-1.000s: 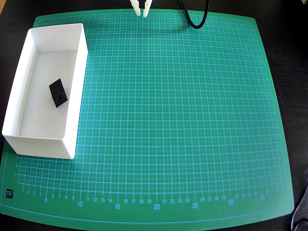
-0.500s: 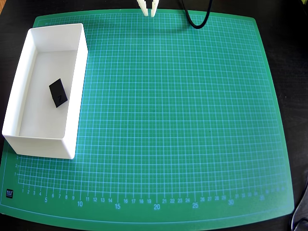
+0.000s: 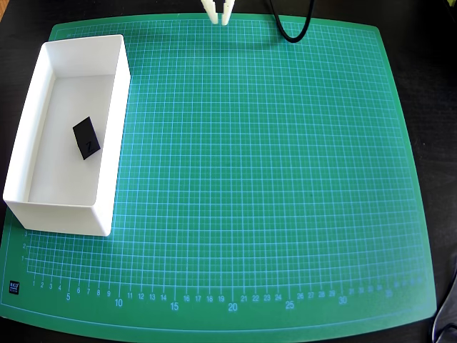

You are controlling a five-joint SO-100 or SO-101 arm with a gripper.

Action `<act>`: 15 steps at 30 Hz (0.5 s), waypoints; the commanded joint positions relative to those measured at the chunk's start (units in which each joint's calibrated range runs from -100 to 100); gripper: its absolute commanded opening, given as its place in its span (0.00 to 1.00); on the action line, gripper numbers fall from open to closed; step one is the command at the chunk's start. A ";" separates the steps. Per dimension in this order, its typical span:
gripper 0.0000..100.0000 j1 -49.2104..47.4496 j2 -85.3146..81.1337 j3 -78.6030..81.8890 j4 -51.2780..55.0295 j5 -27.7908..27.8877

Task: Grab the black cube and put it in the white bin

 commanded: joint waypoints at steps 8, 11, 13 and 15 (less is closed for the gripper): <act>0.02 0.66 0.52 0.18 0.81 -0.14; 0.02 0.66 -0.42 0.18 5.68 -0.14; 0.02 0.66 -0.42 0.18 6.87 -0.14; 0.02 0.66 -0.42 0.18 7.04 -0.09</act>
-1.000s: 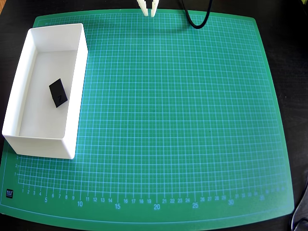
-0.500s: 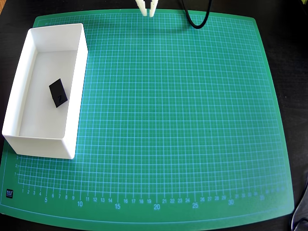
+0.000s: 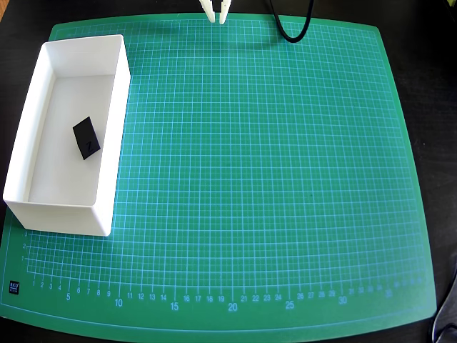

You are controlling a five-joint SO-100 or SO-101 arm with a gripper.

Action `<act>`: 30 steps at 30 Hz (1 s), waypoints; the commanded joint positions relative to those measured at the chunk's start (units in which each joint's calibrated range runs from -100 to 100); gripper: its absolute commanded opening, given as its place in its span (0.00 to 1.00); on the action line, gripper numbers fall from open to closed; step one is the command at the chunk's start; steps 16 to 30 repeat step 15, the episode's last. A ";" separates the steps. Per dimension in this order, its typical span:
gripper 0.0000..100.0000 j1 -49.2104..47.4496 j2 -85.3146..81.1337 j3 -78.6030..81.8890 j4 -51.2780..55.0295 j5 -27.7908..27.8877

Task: Grab the black cube and put it in the white bin

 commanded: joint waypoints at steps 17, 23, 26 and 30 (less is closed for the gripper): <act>0.02 -0.12 0.09 0.18 1.24 0.28; 0.02 -0.12 0.09 0.18 1.24 0.28; 0.02 -0.12 0.09 0.18 1.24 0.28; 0.02 -0.12 0.09 0.18 1.24 0.28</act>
